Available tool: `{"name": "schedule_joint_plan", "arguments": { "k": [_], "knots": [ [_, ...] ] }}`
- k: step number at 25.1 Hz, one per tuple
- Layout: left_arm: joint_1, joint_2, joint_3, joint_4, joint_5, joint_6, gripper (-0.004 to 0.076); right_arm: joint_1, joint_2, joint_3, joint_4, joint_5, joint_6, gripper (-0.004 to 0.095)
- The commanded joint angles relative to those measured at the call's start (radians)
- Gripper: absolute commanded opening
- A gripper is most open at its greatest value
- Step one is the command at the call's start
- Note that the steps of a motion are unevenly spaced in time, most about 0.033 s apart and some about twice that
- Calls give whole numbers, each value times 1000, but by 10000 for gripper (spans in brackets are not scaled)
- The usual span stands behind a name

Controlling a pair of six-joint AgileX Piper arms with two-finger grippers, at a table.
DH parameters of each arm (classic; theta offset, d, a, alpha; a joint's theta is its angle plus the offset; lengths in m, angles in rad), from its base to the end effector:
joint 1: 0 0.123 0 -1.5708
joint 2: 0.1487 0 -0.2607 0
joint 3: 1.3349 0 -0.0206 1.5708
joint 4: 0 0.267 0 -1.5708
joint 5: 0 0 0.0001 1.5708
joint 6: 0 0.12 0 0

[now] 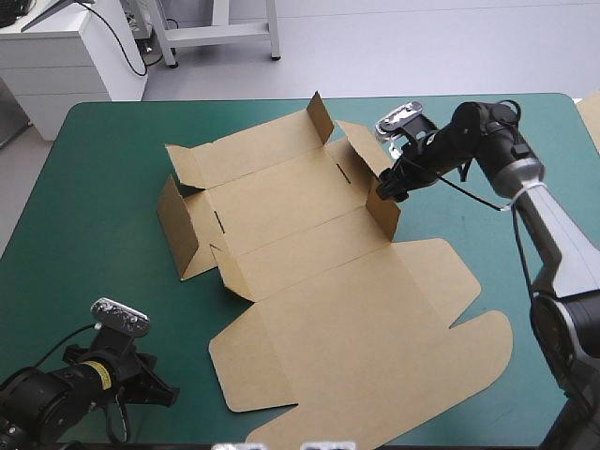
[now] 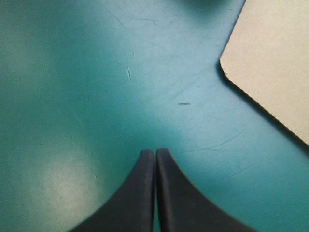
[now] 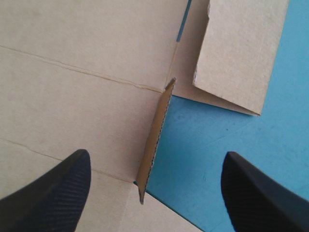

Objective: Fold the box

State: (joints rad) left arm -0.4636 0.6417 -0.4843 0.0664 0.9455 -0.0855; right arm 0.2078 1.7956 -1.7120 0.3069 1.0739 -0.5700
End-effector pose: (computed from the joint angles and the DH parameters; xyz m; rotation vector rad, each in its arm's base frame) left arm 0.1349 -0.0602 0.2083 0.5162 2.5358 -0.1190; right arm 0.4039 0.1177 0.2869 -0.8865 2.4289 0.2745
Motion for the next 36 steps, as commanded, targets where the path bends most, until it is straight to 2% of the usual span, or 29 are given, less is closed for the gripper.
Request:
{"name": "schedule_joint_plan", "arguments": {
  "k": [1,7,14,33,36],
  "knots": [
    [-7,-1,-32,1,-41,-8,-8,15,11,-76,-82,25,61,700],
    [-7,-1,-32,1,-41,-8,-8,21,94,-99,-60,25,64,700],
    [-7,-1,-32,-1,-38,-8,-8,40,143,-115,-38,-28,59,684],
    [-7,-1,-32,-1,-36,-8,-8,40,196,-116,-32,-5,56,77],
    [-7,-1,-32,-1,-36,-8,-8,40,196,-118,-34,-12,8,-18]
  ]
}}
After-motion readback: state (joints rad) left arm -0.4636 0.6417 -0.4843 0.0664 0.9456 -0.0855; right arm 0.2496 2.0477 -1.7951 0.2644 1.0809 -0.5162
